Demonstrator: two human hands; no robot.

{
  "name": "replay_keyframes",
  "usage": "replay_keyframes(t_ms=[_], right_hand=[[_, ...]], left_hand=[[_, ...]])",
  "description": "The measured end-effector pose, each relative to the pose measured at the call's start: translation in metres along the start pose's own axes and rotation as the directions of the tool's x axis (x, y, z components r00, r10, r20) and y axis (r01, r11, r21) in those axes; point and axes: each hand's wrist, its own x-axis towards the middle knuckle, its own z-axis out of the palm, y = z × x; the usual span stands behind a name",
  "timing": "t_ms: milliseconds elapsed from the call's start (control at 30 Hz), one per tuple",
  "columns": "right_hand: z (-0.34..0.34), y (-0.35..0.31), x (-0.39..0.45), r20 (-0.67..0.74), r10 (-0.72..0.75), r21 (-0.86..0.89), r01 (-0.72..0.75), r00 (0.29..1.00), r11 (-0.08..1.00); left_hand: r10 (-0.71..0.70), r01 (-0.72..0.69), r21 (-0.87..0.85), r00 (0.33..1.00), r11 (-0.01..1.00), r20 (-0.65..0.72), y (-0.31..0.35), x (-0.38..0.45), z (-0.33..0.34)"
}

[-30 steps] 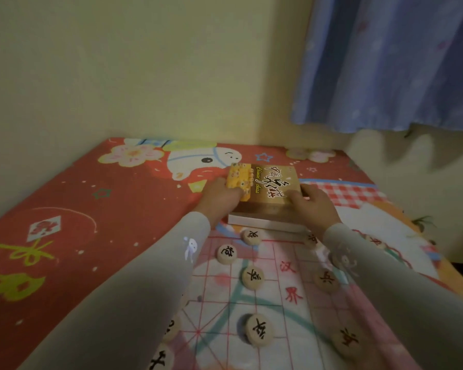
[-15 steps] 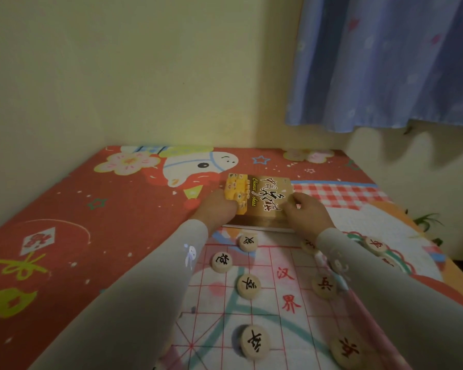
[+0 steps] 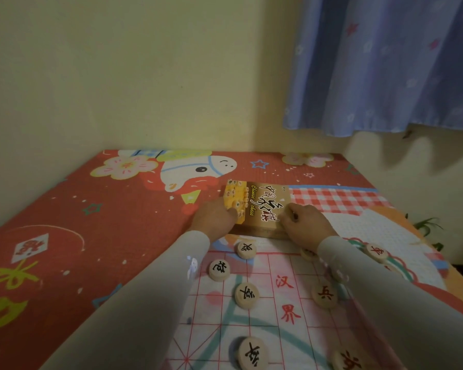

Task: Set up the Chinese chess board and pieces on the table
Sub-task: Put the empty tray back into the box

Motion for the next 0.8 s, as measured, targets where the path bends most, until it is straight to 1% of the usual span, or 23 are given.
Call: replay_keyframes(t_ms=[100,233,300,400,467,500,533,600,633,700,733,800], right_hand=[[-0.002,0.000,-0.002,0.021,0.004,0.015,-0.004,1.000,1.000],[-0.004,-0.001,-0.001,0.048,0.027,0.038,-0.029,0.998,0.999],[-0.007,0.000,0.001,0.071,0.035,0.062,-0.040,0.997,0.997],[-0.011,0.003,0.003,0.131,0.043,0.117,-0.058,0.991,0.991],[-0.016,0.003,0.004,0.184,0.049,0.190,-0.085,0.982,0.978],[-0.019,0.002,0.005,0.217,0.045,0.244,-0.099,0.975,0.965],[-0.023,0.002,0.007,0.247,0.039,0.323,-0.120,0.968,0.939],[-0.028,0.001,0.010,0.280,0.036,0.505,-0.178,0.959,0.845],[-0.028,0.003,0.015,0.252,0.045,0.558,-0.183,0.967,0.809],[-0.025,0.008,0.030,0.131,0.081,0.570,-0.142,0.988,0.809],[-0.023,0.011,0.039,0.072,0.088,0.550,-0.113,0.993,0.827],[-0.019,0.014,0.059,-0.009,0.095,0.518,-0.076,0.995,0.852]], left_hand=[[-0.070,0.069,-0.181,0.998,0.981,0.001,0.000,0.000,-0.003],[-0.128,0.126,-0.357,0.992,0.925,0.018,0.000,0.002,-0.005],[-0.151,0.164,-0.423,0.987,0.891,0.064,0.002,0.003,-0.009],[-0.207,0.264,-0.452,0.963,0.852,0.173,0.003,0.006,-0.016],[-0.221,0.320,-0.519,0.944,0.793,0.244,0.001,0.009,-0.021],[-0.221,0.327,-0.558,0.943,0.763,0.251,0.001,0.012,-0.022],[-0.221,0.324,-0.597,0.945,0.734,0.240,0.001,0.018,-0.023],[-0.229,0.295,-0.673,0.955,0.679,0.187,0.002,0.028,-0.021],[-0.233,0.269,-0.708,0.961,0.653,0.151,0.004,0.035,-0.019],[-0.242,0.216,-0.761,0.967,0.612,0.079,0.003,0.051,-0.012],[-0.236,0.180,-0.760,0.971,0.624,0.036,0.003,0.059,-0.008],[-0.182,0.091,-0.684,0.981,0.723,-0.062,0.006,0.074,0.000]])
